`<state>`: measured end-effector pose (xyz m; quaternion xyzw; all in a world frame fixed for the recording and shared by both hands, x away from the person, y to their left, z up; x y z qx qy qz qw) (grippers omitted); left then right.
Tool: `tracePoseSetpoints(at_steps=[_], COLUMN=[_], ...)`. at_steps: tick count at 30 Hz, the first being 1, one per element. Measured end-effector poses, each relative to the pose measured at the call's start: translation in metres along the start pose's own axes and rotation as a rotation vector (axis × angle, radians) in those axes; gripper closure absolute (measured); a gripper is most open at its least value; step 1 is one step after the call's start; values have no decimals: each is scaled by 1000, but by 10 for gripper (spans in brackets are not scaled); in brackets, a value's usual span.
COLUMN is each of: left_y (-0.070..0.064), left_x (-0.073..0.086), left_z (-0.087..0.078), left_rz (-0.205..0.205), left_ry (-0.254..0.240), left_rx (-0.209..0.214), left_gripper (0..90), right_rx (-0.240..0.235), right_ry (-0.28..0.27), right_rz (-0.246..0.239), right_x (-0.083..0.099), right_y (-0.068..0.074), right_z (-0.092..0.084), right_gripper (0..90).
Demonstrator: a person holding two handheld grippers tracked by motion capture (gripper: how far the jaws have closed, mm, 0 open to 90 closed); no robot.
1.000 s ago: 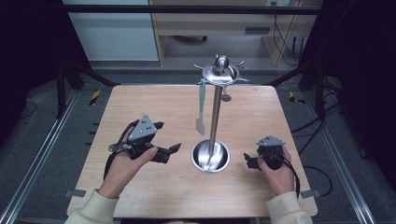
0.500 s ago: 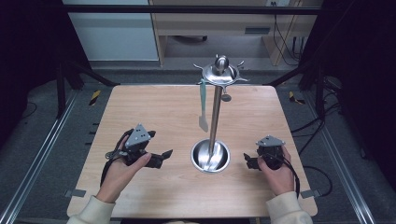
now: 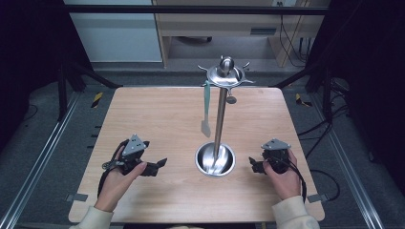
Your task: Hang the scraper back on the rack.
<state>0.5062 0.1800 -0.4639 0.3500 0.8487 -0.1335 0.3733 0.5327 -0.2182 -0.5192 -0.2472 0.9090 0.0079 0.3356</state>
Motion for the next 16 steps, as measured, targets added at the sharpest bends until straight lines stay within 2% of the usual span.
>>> tracePoseSetpoints(at_steps=[5,9,10,14,15,16], left_y=[7,18,21,36,44,44], left_x=[12,28,32,56,67,67], left_z=[1,1,0,-8,-11,-11], left_rz=[-32,-86,-90,-80,-108,-108], left_ry=[1,-11,-4,75,97,97], left_rx=[-7,-17,-27,-134,-162,-162], left_gripper=[73,74,74,82,84,84], right_rx=[3,-1,-1,-5,-3,-3], right_ry=[1,0,0,1,2,2], right_rz=[-7,-7,-7,-4,-7,-7], right_x=[1,1,1,1,0,0], right_y=[0,1,1,1,2,2], right_z=[1,2,2,1,1,1], right_gripper=[93,93,93,93,93,93])
Point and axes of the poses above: each handheld gripper's, and its own axes: z roughly forward along the jaws, x roughly out of its underside, y roughly to its left, the point moved 7 cm from there along z, roughly forward along the jaws, and after that the axes turned 10 degrees about y, right-handed, at the moved point
